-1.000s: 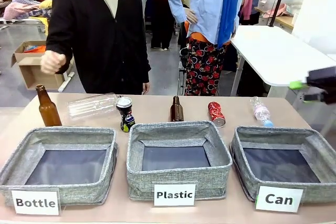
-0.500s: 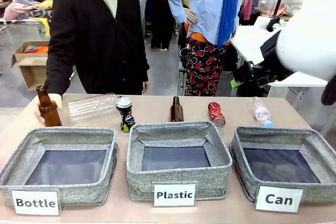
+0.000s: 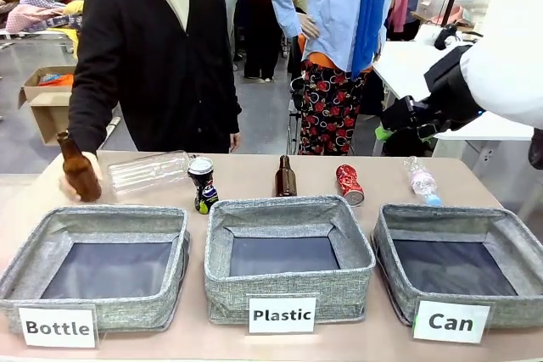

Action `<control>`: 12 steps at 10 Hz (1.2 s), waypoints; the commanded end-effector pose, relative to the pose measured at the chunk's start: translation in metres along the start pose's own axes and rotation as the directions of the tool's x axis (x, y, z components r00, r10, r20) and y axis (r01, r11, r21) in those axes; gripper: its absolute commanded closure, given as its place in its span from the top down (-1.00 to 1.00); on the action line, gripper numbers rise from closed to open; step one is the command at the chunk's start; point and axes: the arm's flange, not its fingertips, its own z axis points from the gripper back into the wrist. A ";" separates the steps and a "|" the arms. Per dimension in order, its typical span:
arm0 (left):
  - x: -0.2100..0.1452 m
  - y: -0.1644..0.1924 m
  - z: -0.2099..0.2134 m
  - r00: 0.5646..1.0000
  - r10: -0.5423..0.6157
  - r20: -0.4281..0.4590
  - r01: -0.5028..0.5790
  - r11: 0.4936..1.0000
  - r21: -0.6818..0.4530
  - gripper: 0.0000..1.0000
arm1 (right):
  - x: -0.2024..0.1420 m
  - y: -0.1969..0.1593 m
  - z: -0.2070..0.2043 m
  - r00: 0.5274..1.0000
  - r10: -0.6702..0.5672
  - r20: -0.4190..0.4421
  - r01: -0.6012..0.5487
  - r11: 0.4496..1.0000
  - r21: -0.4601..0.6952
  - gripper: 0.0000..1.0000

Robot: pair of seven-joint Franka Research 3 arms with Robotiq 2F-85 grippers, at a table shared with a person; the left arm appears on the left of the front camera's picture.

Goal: Sort the can waste into the basket.
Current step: Pick up the can waste from the table and place it in the right Fabric basket.

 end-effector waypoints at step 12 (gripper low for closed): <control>-0.078 -0.045 0.087 0.924 -0.315 -0.218 0.289 0.946 -0.143 1.00 | 0.091 -0.016 -0.256 0.934 -0.262 -0.241 0.186 0.936 -0.299 1.00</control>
